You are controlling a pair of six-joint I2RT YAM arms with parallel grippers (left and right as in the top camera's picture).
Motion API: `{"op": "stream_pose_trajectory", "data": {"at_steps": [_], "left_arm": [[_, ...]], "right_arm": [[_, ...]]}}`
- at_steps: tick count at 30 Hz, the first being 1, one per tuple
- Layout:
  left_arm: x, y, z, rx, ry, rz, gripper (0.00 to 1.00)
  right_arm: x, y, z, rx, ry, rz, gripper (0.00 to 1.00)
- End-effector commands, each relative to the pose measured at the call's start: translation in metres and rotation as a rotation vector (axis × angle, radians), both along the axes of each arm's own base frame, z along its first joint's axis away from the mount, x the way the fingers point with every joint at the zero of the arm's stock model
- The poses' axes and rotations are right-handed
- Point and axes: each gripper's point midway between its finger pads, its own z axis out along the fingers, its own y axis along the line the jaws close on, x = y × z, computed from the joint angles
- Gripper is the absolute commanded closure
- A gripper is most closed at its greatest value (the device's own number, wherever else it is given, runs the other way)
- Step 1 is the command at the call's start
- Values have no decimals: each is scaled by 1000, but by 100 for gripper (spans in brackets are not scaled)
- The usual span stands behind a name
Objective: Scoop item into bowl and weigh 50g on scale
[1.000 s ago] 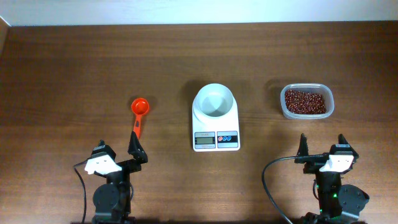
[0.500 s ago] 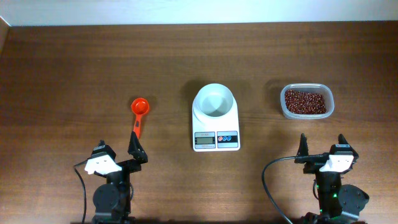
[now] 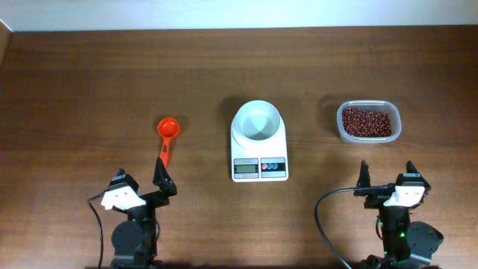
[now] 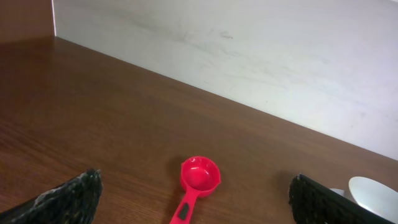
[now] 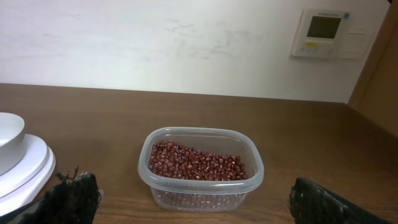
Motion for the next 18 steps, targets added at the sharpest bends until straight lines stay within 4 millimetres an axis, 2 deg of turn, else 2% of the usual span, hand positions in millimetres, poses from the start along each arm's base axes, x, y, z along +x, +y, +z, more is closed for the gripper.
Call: {"op": "stream_pose_trajectory", "data": {"at_steps": [1,7,10,16,18], "left_arm": [[-3,3,11,16,2,12,1],[-20,-3,23,20,199,-29,1],[-15,-5,38,20,268,-40,1],[27,-11,59,20,420,-66,1],[55,-13,65,79,464,-84,1]], "right_arm": [[0,1,-3,6,6,1,1],[0,1,-3,6,6,1,1],[0,1,-3,6,6,1,1],[0,1,-3,6,6,1,1],[0,1,-3,6,6,1,1]]}}
